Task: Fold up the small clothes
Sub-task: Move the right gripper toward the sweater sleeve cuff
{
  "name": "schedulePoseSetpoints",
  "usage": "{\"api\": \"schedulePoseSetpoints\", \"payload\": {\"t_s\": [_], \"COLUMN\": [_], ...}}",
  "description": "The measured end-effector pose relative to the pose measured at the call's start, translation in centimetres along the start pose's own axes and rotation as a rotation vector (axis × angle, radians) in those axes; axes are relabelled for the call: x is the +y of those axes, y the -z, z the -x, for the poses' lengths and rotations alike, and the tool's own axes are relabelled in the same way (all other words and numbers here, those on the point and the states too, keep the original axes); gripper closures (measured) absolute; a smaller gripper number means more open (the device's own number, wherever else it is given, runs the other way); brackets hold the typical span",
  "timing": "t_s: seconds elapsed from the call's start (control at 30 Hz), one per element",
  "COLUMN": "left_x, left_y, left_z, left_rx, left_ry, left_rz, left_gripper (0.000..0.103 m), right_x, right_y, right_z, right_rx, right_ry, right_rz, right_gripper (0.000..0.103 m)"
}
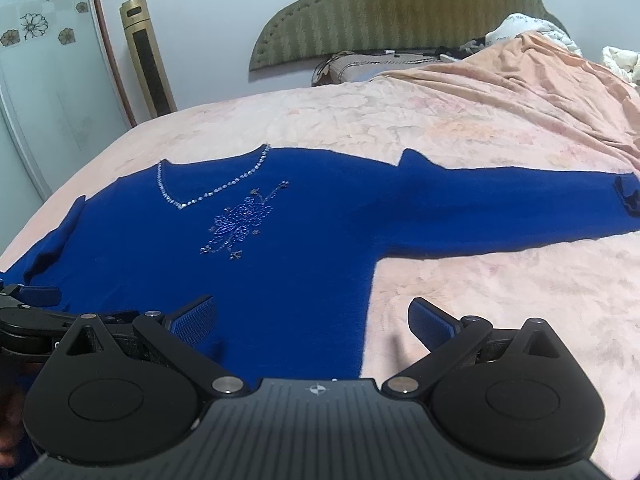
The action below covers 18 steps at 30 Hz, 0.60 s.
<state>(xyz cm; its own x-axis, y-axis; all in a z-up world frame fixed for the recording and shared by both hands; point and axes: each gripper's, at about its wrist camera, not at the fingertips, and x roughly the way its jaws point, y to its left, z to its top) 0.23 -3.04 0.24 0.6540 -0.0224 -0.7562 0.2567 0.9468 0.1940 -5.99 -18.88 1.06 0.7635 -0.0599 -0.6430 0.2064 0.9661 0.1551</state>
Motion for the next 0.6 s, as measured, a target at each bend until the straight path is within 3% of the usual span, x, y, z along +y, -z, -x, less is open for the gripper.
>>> {"api": "schedulePoseSetpoints", "payload": {"t_s": [0.3,0.6], "left_x": [-0.9,-1.8], "left_y": [-0.3,-0.9], "left_z": [-0.1,-0.5], "left_rx": [-0.005,-0.007], "left_ry": [-0.009,-0.003], "left_rz": [-0.024,-0.042], "left_gripper": [0.0,0.0], "right_x": [-1.2,-2.3], "right_y": [-0.1,-0.4], "right_z": [-0.4,-0.9], "right_rx": [-0.024,0.007], "right_ry": [0.056,0.008], "right_rz": [-0.018,-0.032], "right_gripper": [0.0,0.0]}}
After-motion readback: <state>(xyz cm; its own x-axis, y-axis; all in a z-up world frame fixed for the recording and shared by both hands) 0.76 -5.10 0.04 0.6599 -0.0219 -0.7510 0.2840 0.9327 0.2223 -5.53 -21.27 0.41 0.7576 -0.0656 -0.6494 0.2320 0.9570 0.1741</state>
